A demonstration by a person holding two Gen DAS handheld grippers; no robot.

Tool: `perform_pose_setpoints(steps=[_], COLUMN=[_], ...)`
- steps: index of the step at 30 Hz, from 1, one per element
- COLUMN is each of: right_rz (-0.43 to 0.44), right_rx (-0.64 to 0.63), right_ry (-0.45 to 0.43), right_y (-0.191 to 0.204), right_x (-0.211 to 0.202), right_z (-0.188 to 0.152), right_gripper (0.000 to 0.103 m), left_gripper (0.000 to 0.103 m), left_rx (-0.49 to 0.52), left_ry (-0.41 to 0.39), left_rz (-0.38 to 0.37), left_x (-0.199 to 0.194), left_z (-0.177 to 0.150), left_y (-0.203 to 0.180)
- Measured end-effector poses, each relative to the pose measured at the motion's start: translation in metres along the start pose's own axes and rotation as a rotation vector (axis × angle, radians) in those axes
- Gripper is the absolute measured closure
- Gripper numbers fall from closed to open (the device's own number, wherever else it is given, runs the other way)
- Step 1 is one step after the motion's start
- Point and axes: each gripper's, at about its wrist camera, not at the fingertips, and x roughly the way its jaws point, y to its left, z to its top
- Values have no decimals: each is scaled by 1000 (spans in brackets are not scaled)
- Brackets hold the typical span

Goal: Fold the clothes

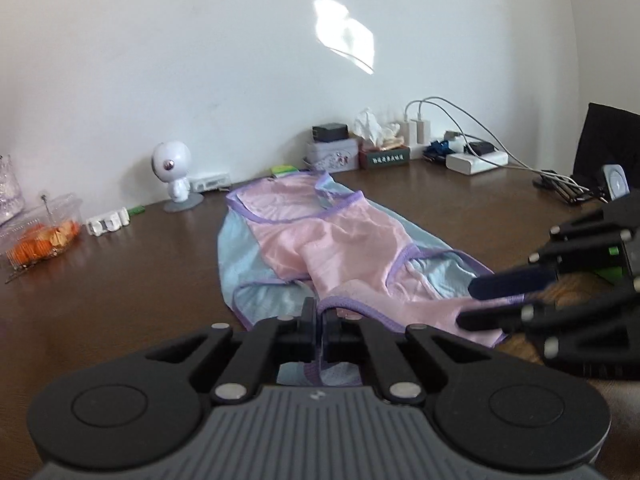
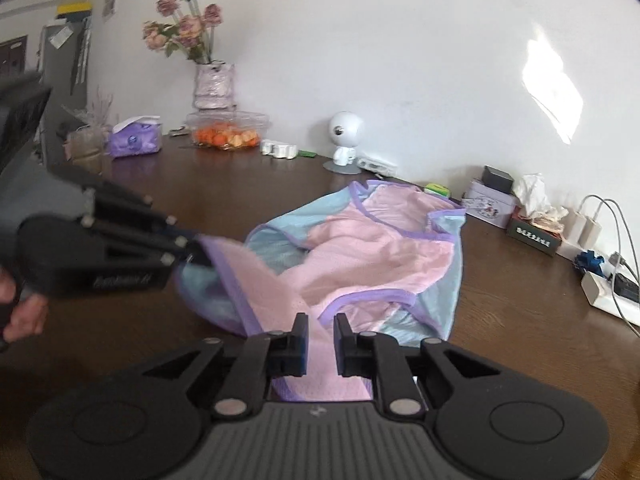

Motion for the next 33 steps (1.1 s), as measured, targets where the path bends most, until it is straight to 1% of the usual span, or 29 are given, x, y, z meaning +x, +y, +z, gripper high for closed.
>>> perform_pose_setpoints(steps=[1, 2, 3, 6, 8, 9, 11, 13, 14, 15, 17, 19, 24, 26, 27, 28, 30, 31, 32, 33], right_rz=[1, -21, -51, -180, -215, -248, -354, -481, -528, -549, -545, -549, -536, -515, -503, -490, -492, -494, -490, -489], right_rx=[-31, -60, -86, -135, -148, -156, -194, -215, -209, -196, -182, -197, -234, -227, -220, -215, -211, -208, -203, -197], right_ry=[-9, -23, -37, -23, -14, -5, 11, 16, 10, 1, -24, -42, -24, -24, -18, -12, -4, 5, 14, 19], right_y=[9, 19, 26, 35, 33, 33, 31, 23, 18, 14, 9, 8, 9, 9, 8, 8, 11, 11, 10, 9], right_x=[-1, 0, 2, 17, 22, 23, 23, 19, 15, 9, -2, -5, 1, 2, 3, 3, 3, 4, 5, 5], right_z=[-2, -2, -3, -5, -6, -7, -11, -15, -17, -17, -16, -17, -22, -24, -23, -23, -22, -23, -23, -24], right_gripper=[68, 62, 60, 61, 61, 61, 61, 61, 61, 61, 60, 61, 64, 87, 103, 103, 103, 103, 103, 103], left_gripper=[100, 100, 100, 100, 101, 101, 101, 101, 101, 101, 101, 101, 100, 100, 99, 96, 85, 72, 65, 64], left_rx=[-8, -20, -31, -73, -90, -96, -112, -122, -123, -122, -120, -122, -135, -132, -118, -91, -29, 2, 34, 64], left_ry=[-4, 0, 4, 15, 9, 3, -4, 3, 7, 11, 17, 19, 20, 28, 32, 39, 67, 85, 94, 100], left_rz=[1, -8, -18, -21, -16, -12, -1, 11, 9, 5, -1, -9, -4, -9, -14, -13, 11, 28, 42, 57], left_x=[-1, 0, 1, 2, -1, -2, -4, -3, -2, 0, 3, 5, 0, -1, -1, -1, 1, 2, 2, 2], left_z=[2, 4, 6, 12, 16, 17, 20, 21, 20, 19, 18, 16, 14, 11, 7, 2, -10, -15, -20, -24], left_y=[0, 1, 1, 5, 6, 7, 11, 14, 14, 13, 10, 8, 11, 13, 11, 8, 0, -4, -8, -12])
